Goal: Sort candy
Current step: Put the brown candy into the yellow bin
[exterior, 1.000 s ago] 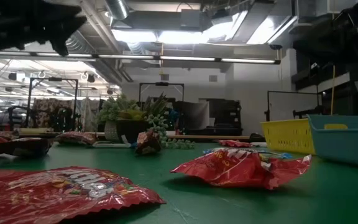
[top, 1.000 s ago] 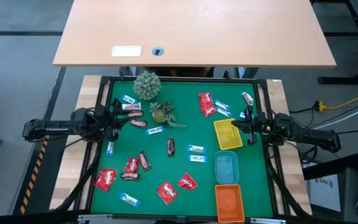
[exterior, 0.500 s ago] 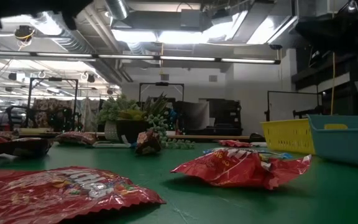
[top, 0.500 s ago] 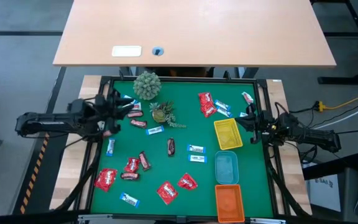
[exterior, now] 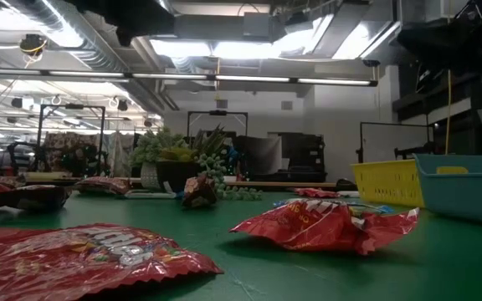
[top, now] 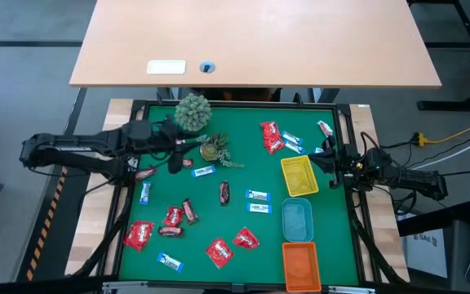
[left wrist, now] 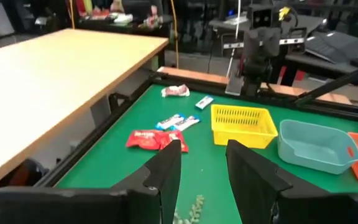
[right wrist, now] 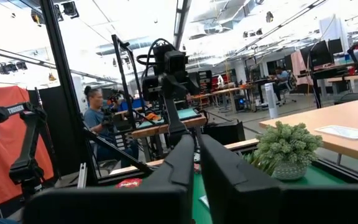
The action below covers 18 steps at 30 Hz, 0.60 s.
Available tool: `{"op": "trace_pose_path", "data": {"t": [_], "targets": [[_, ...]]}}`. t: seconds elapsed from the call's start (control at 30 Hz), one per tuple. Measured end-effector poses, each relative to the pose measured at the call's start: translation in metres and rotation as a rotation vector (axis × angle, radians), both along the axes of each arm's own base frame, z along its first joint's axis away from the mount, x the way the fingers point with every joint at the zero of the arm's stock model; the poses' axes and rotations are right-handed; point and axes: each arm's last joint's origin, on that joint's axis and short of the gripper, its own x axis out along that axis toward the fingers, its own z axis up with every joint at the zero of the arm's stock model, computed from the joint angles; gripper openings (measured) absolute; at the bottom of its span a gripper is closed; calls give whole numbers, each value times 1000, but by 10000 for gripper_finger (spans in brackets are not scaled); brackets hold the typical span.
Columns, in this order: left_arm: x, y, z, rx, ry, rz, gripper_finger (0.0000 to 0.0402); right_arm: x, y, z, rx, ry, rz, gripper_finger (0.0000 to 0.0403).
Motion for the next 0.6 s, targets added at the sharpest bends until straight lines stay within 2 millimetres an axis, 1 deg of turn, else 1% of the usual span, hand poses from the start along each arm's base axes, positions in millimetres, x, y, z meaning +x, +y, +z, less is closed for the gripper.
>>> {"op": "trace_pose_path", "data": {"t": [0.17,0.33,0.47,0.6], "targets": [[7,7,-9,-54,55,62,124,0,0,0,0,0,0,82],[4,15,-23,-99,180,124,124,0,0,0,0,0,0,124],[1,21,-25,-64,220,181,124,0,0,0,0,0,0,144],[1,23,-25,-37,226,234,124,0,0,0,0,1,0,150]]}}
